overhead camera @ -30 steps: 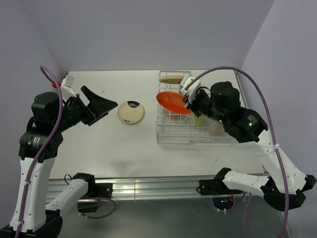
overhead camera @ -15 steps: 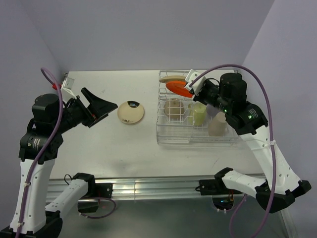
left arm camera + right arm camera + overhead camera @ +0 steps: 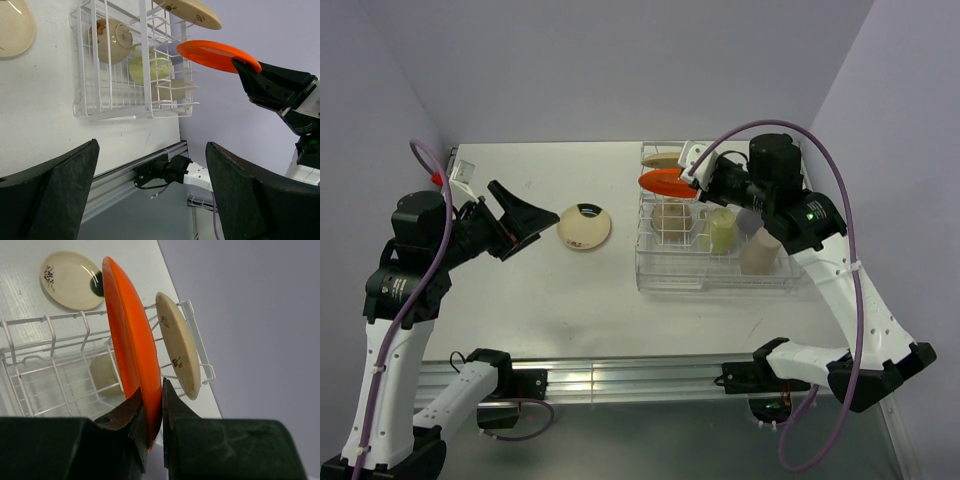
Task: Load the mixed dishes into the dish rack
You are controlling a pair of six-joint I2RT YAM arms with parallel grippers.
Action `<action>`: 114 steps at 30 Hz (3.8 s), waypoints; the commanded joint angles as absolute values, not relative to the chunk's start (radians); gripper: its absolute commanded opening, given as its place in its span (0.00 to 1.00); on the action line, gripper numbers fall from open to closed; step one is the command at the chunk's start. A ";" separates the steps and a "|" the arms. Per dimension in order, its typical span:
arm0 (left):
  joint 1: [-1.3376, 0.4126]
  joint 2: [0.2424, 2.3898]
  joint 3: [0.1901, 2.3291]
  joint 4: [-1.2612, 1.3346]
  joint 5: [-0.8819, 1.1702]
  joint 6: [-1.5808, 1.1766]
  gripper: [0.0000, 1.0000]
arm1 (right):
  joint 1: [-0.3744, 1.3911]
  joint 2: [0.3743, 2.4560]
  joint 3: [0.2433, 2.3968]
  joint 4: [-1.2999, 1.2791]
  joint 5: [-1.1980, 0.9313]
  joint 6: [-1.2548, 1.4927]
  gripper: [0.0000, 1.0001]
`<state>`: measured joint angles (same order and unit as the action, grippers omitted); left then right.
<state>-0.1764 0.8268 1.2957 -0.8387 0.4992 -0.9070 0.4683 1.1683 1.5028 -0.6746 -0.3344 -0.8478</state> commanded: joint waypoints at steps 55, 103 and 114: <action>-0.179 1.031 1.052 -0.810 0.313 -0.936 0.92 | 0.440 1.158 1.459 -0.623 -0.451 -0.762 0.98; -0.184 1.930 1.312 -0.557 0.006 -0.879 0.00 | 0.920 1.055 1.953 -0.959 0.184 0.127 1.00; -0.166 1.389 1.284 -0.849 -0.089 -0.940 0.00 | 0.920 1.311 2.083 -0.957 0.081 0.207 1.00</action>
